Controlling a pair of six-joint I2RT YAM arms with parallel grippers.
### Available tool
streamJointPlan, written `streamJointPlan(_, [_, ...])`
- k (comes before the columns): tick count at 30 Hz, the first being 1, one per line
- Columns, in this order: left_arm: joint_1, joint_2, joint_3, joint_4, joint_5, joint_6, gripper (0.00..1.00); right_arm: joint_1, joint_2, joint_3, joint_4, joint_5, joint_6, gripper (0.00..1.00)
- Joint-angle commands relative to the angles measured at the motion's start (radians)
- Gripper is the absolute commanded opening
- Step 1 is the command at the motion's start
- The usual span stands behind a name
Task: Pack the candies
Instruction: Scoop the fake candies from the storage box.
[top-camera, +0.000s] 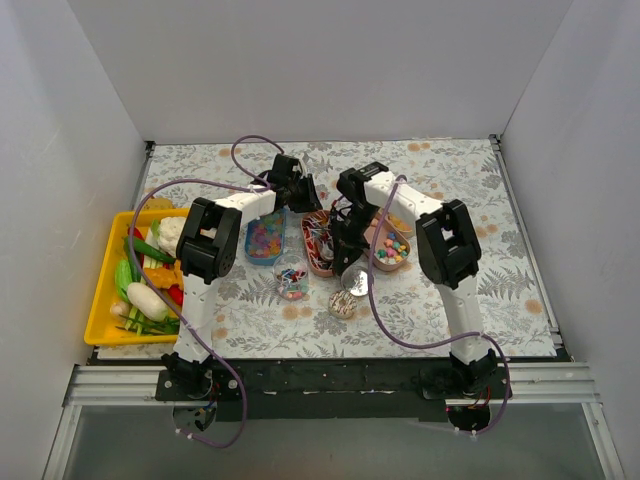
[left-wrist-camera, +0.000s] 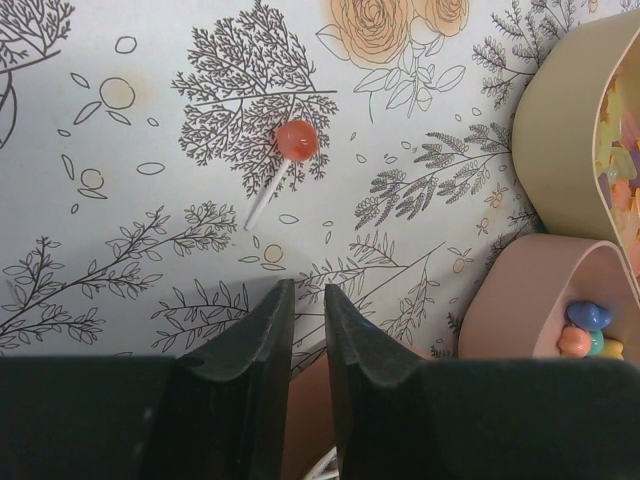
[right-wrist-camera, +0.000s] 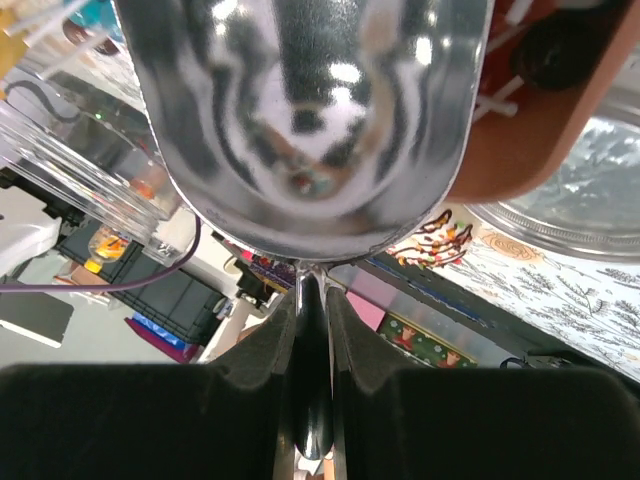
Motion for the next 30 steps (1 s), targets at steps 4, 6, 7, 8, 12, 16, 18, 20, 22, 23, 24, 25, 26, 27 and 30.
streamJointPlan(4, [-0.015,-0.086,-0.023,-0.005,0.011,0.023,0.18,-0.015,0.097,0.142,-0.023,0.107,0.023,0.01])
streamJointPlan(6, [-0.015,-0.086,-0.023,-0.005,0.016,0.02,0.17,-0.013,0.116,0.165,-0.021,0.155,0.016,0.01])
streamJointPlan(7, [-0.015,-0.085,-0.024,-0.003,0.019,0.02,0.17,-0.013,0.122,0.184,-0.021,0.173,0.007,0.01])
streamJointPlan(8, [-0.015,-0.085,-0.024,-0.002,0.023,0.018,0.17,-0.013,0.128,0.189,-0.021,0.189,0.0,0.01])
streamJointPlan(12, [-0.015,-0.083,-0.023,-0.003,0.023,0.013,0.16,-0.009,0.127,0.179,0.014,0.256,-0.016,0.01])
streamJointPlan(16, [-0.015,-0.085,-0.024,-0.002,0.019,0.012,0.16,0.008,0.122,0.175,0.055,0.301,-0.037,0.01])
streamJointPlan(18, [-0.015,-0.083,-0.021,-0.003,0.016,0.01,0.16,0.025,0.122,0.178,0.071,0.331,-0.054,0.01])
streamJointPlan(20, [-0.015,-0.083,-0.018,-0.005,0.013,0.009,0.16,0.039,0.12,0.184,0.066,0.363,-0.072,0.01])
streamJointPlan(22, [-0.015,-0.08,-0.012,-0.01,0.013,0.007,0.16,0.051,0.113,0.182,0.065,0.374,-0.079,0.01])
streamJointPlan(23, [-0.015,-0.08,-0.01,-0.011,0.012,0.006,0.16,0.063,0.11,0.181,0.065,0.397,-0.085,0.01])
streamJointPlan(24, [-0.015,-0.078,-0.004,-0.014,0.012,0.004,0.16,0.071,0.105,0.179,0.063,0.416,-0.088,0.01])
streamJointPlan(25, [-0.015,-0.077,-0.003,-0.014,0.012,0.004,0.16,0.077,0.096,0.175,0.065,0.428,-0.089,0.01])
streamJointPlan(26, [-0.015,-0.075,0.0,-0.017,0.011,0.003,0.16,0.089,0.091,0.163,0.065,0.436,-0.091,0.01])
streamJointPlan(27, [-0.015,-0.075,0.002,-0.019,0.012,0.003,0.16,0.096,0.087,0.158,0.066,0.448,-0.092,0.01])
streamJointPlan(30, [-0.015,-0.074,0.008,-0.025,0.008,0.003,0.16,0.119,0.067,0.147,0.065,0.492,-0.091,0.01])
